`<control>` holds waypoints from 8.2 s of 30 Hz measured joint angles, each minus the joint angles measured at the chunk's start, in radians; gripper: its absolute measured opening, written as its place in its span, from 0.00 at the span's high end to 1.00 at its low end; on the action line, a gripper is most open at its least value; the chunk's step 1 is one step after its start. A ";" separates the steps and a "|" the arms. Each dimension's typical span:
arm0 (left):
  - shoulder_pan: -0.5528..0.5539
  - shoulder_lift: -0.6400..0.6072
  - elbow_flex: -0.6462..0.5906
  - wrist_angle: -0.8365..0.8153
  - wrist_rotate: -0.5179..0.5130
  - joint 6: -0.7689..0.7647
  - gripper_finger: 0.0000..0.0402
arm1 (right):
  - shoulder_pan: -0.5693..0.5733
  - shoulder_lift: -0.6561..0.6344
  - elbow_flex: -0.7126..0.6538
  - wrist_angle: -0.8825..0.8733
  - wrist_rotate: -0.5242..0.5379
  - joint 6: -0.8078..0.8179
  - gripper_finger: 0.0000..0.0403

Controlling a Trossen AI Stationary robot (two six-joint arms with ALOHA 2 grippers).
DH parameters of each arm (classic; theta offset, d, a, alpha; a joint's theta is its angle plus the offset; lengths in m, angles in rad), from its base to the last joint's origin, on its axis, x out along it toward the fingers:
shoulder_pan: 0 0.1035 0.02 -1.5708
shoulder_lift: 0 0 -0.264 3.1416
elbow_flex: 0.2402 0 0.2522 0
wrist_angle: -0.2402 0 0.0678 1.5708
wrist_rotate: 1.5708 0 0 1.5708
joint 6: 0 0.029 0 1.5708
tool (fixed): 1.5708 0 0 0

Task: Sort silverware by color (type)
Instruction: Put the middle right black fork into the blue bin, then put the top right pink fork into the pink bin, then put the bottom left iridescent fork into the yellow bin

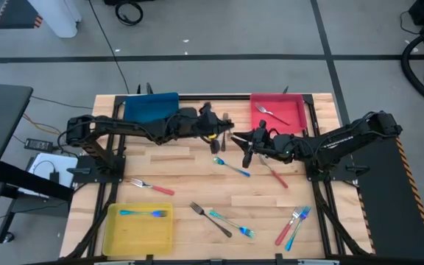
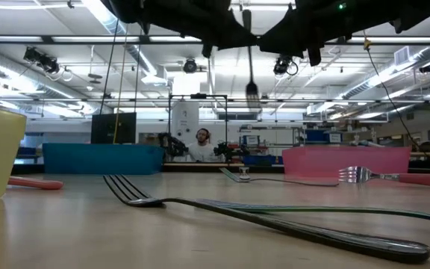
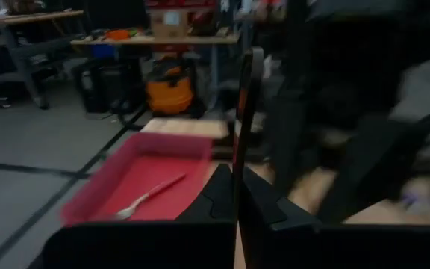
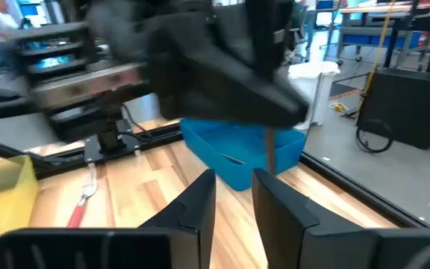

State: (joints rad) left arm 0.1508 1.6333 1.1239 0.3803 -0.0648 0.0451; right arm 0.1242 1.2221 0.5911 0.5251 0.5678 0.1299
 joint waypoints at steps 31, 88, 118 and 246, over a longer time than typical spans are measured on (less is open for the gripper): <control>0.476 -0.306 0.000 -1.019 -0.161 0.187 0.98 | -0.001 0.000 0.000 -0.034 0.005 -0.002 0.74; 0.621 0.043 0.000 -1.136 -0.159 0.257 0.76 | -0.001 0.000 0.000 -0.058 0.006 -0.002 0.74; -0.010 -0.057 0.000 -1.050 -0.158 0.124 0.76 | 0.058 -0.071 0.000 -1.127 -0.359 0.765 0.74; -0.322 -0.029 0.000 -0.628 0.035 0.019 0.76 | -0.708 0.052 0.242 -1.049 -0.599 0.062 0.76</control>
State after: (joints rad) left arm -0.1716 1.6039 1.1236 -0.2476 -0.0300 0.0639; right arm -0.5841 1.2740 0.8333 -0.5240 -0.0315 0.1915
